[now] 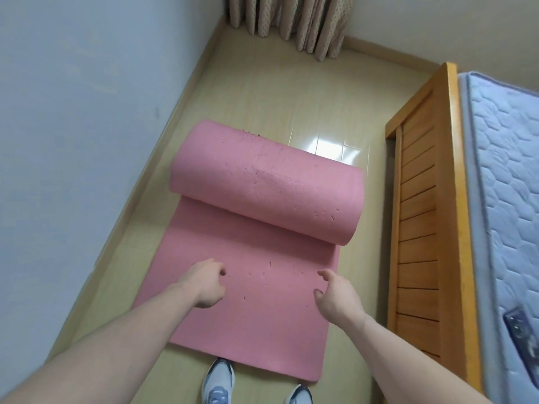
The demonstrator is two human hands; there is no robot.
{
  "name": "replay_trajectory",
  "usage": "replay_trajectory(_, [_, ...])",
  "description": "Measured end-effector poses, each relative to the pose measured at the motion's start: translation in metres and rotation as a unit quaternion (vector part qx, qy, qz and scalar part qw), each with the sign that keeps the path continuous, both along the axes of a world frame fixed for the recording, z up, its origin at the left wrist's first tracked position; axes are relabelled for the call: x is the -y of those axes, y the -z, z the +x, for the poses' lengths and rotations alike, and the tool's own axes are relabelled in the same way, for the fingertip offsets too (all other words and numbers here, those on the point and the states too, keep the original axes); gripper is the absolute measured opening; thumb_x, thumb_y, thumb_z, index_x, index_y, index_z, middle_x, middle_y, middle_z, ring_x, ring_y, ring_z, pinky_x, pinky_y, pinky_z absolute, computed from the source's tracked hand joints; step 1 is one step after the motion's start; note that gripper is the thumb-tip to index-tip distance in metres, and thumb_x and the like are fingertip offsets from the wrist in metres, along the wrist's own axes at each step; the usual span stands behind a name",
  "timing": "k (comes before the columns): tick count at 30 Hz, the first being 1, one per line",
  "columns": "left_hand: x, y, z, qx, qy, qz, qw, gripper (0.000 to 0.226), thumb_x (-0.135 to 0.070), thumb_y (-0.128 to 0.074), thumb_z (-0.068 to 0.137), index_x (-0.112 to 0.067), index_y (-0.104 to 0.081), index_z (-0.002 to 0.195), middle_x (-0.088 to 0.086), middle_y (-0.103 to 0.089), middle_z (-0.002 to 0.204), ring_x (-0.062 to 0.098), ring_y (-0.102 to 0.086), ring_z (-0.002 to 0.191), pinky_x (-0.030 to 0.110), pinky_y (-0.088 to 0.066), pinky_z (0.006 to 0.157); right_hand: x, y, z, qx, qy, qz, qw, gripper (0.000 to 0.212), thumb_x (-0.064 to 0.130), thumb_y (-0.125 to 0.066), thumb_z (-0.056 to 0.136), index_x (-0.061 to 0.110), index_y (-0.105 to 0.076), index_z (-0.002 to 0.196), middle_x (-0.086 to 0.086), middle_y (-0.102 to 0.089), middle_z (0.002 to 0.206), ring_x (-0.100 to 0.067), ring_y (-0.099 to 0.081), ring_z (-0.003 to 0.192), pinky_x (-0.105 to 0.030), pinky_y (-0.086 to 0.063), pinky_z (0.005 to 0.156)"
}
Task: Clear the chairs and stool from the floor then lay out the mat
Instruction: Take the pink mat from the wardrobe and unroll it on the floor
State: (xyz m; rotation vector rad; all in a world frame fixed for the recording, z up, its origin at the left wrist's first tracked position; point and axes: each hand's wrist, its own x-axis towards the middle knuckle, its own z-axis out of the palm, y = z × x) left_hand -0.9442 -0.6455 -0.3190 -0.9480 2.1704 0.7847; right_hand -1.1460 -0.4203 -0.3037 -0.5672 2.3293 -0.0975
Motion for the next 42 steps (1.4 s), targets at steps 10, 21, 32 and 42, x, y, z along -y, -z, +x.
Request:
replay_trajectory(10, [0.012,-0.013,-0.065,-0.01,-0.135,0.008,0.991,0.047,-0.03,-0.06,0.087,-0.023,-0.058,0.134,0.002,-0.05,0.144,0.024,-0.053,0.128,0.032,-0.045,0.105,0.032,0.002,-0.06,0.021,0.007,-0.032,0.999,0.057,0.021,-0.054,0.091,0.021,-0.043,0.147,0.0,-0.052,0.145,-0.022,-0.055,0.128,-0.032,-0.045,0.103])
replay_trajectory(21, [-0.071,0.001,-0.17,0.066,-0.187,0.0,0.98,0.047,-0.029,-0.058,0.089,-0.023,-0.055,0.136,0.0,-0.047,0.144,0.023,-0.052,0.127,0.032,-0.044,0.105,-0.043,0.021,-0.201,0.071,-0.007,-0.027,0.997,0.063,0.027,-0.055,0.093,0.016,-0.036,0.151,-0.007,-0.05,0.15,-0.025,-0.052,0.134,-0.034,-0.044,0.108])
replay_trajectory(32, [-0.12,-0.021,-0.272,0.013,-0.146,-0.009,0.989,0.045,-0.037,-0.055,0.089,-0.031,-0.053,0.133,-0.007,-0.047,0.14,0.022,-0.05,0.128,0.035,-0.042,0.106,-0.077,-0.005,-0.29,0.064,0.022,-0.035,0.997,0.065,0.026,-0.058,0.094,0.018,-0.033,0.153,-0.005,-0.048,0.151,-0.022,-0.061,0.118,-0.031,-0.053,0.091])
replay_trajectory(42, [-0.157,-0.018,-0.21,0.009,-0.21,0.022,0.977,0.045,-0.036,-0.059,0.089,-0.028,-0.054,0.133,-0.007,-0.049,0.136,0.019,-0.05,0.127,0.036,-0.043,0.105,-0.074,-0.013,-0.253,0.055,-0.056,-0.007,0.997,0.067,0.029,-0.06,0.094,0.02,-0.031,0.154,-0.004,-0.048,0.15,-0.02,-0.062,0.115,-0.033,-0.053,0.095])
